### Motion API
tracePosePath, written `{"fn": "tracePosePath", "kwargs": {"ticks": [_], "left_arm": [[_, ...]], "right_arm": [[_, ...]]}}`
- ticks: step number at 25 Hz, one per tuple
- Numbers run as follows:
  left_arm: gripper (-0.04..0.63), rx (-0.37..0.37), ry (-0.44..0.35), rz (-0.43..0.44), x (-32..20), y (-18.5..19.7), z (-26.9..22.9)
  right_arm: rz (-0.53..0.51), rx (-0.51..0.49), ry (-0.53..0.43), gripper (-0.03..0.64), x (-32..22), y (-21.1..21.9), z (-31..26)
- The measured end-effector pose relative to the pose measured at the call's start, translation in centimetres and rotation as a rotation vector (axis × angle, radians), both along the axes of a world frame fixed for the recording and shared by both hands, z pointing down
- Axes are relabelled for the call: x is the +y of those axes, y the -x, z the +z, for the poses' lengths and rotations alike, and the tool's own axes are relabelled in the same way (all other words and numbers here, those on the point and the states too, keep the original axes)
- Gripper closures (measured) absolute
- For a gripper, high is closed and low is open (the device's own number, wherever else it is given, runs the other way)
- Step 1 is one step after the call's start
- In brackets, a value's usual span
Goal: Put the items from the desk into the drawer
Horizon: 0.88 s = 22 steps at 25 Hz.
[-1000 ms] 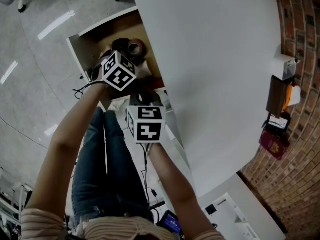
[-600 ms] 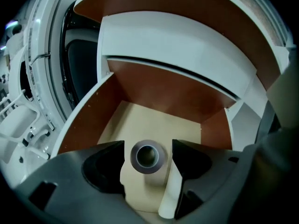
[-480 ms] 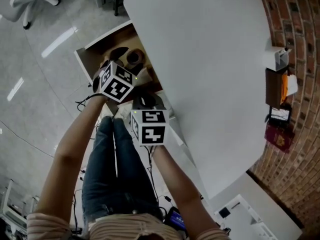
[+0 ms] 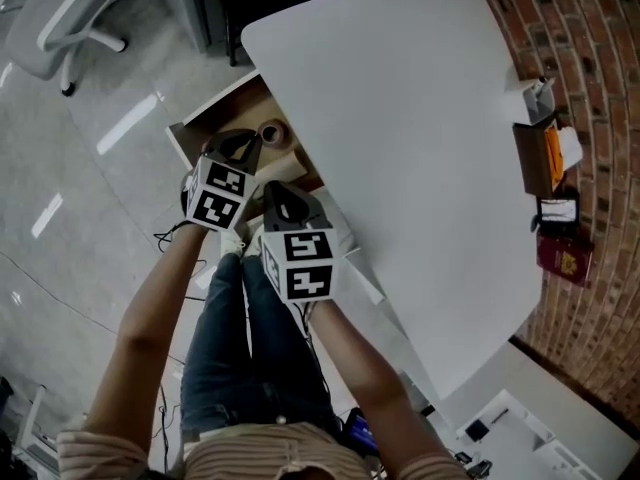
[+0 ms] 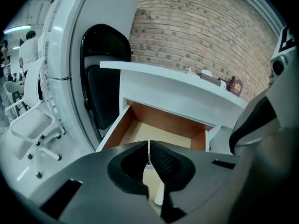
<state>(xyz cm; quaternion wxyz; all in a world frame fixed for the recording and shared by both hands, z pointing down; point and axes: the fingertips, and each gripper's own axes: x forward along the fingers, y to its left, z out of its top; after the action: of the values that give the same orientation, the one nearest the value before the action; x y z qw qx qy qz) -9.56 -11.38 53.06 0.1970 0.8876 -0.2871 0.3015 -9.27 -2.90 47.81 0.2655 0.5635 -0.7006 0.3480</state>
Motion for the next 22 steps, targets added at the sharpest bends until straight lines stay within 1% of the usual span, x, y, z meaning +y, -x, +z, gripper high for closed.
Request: {"fn": "tracePosePath", "kwargs": {"ticks": [2, 5, 10, 14, 19, 22], "left_arm": [[0.584, 0.024, -0.003, -0.013, 0.4, 0.6, -1.8], [0.586, 0.068, -0.013, -0.040, 1.0, 1.7, -4.8], [0.586, 0.137, -0.059, -0.089, 2.1, 3.5, -10.3], [0.586, 0.185, -0.098, -0.119, 3.1, 4.6, -14.7], [0.586, 0.209, -0.137, -0.133, 4.3, 6.3, -18.8], [0.586, 0.210, -0.149, -0.135, 5.1, 7.1, -20.3]], "right_arm": [[0.006, -0.015, -0.036, 0.600, -0.1, 0.1, -1.6], [0.012, -0.038, -0.104, 0.600, -0.4, 0.3, -4.4], [0.030, -0.069, -0.241, 0.600, -0.8, -0.3, -9.6], [0.045, -0.091, -0.325, 0.601, -0.7, -0.9, -13.4], [0.041, -0.096, -0.397, 0.600, -0.1, -1.1, -16.9], [0.035, -0.093, -0.431, 0.601, 0.5, -1.4, -18.6]]}}
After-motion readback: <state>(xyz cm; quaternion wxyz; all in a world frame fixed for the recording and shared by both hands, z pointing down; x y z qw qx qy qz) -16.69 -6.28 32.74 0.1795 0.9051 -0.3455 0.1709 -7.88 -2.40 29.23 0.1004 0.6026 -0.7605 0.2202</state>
